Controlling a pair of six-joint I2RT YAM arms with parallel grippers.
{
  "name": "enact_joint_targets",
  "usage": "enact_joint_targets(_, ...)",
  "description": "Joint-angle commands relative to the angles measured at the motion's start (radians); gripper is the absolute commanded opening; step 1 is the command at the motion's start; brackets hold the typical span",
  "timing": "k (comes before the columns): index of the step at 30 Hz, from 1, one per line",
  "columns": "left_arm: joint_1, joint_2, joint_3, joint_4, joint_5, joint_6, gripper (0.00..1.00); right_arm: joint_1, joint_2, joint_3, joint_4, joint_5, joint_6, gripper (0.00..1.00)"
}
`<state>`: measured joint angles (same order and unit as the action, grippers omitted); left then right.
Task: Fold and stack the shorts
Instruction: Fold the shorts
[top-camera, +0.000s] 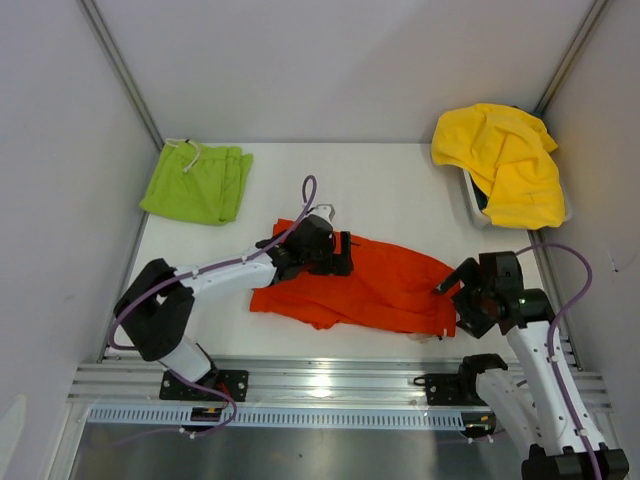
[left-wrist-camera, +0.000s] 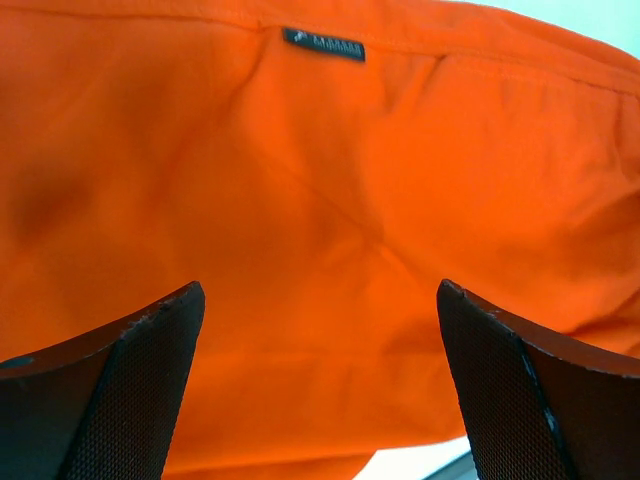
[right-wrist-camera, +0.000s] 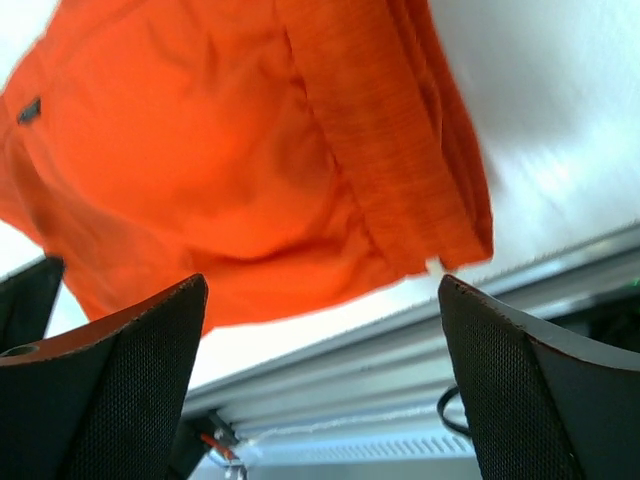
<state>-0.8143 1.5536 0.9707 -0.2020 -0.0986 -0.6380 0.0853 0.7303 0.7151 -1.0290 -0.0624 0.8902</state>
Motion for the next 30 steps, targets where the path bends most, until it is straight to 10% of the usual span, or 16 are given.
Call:
enact_joint_targets(1,0.02,0.057,0.066,0.038,0.013,-0.006,0.99,0.083,-0.026,0.024,-0.086,0.024,0.17,0.99)
enact_joint_targets(14,0.119,0.149,0.051,0.092,0.086,-0.015,0.99,0.476,-0.072,-0.178,0.041,0.209,0.633,1.0)
enact_joint_targets(30,0.216,0.177,-0.003,0.116,0.128,0.001,0.99,0.441,-0.155,-0.344,0.23,0.478,0.681,0.99)
